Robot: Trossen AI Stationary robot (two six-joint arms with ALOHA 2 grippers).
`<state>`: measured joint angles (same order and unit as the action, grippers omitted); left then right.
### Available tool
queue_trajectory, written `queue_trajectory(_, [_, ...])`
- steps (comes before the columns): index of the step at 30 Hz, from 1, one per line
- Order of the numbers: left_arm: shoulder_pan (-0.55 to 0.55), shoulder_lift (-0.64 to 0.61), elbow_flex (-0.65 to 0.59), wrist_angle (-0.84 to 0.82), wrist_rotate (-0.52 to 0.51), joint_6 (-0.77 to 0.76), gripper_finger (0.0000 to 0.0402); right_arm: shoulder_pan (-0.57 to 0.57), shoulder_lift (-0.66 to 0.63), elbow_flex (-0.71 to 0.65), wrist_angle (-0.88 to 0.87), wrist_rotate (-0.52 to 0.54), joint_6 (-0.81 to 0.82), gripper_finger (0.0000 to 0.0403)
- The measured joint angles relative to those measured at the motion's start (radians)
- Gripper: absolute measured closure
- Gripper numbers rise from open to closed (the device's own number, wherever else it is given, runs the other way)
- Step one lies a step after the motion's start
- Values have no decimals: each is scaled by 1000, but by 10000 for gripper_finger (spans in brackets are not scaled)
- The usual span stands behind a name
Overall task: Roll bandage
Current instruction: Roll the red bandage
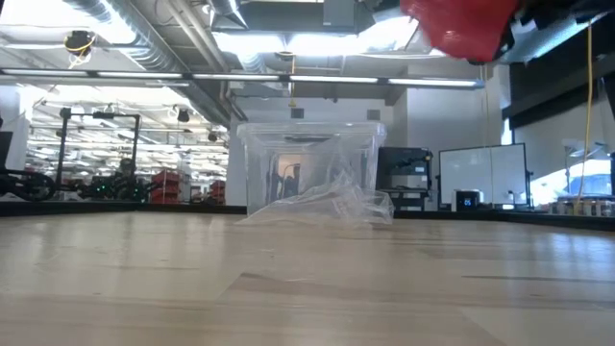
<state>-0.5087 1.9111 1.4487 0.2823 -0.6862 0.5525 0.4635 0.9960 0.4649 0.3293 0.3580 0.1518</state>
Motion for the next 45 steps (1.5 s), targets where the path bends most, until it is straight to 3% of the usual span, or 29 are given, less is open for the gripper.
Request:
queue_trajectory(7, [-21,0,0,-6,-2,-31,389,1,-16,196,-388,25,-56,152])
queue_trajectory(13, [-48,-11,0,112,-14,-22,389,2,-34,414,-781,15,-40,152])
queue_trajectory(18, [-52,-43,2,131,-77,-27,389,28,-63,425,-918,-35,39,152])
queue_trajectory(20, [-45,-46,1,124,-114,-27,389,68,-76,378,-908,-34,59,152])
queue_trajectory(27, [-6,-47,1,120,-126,-51,389,195,-83,160,-622,43,50,152])
queue_trajectory(35, [-3,-47,1,117,-125,-53,389,204,-108,102,-414,202,-4,152])
queue_trajectory(38, [-3,-47,1,117,-126,-42,389,204,-103,84,-316,188,-75,152])
queue_trajectory(41, [-3,-47,1,116,-126,-17,389,204,-104,82,-243,107,-94,152])
queue_trajectory(45, [-1,-47,1,121,-125,-26,389,204,-82,79,-227,118,-89,161])
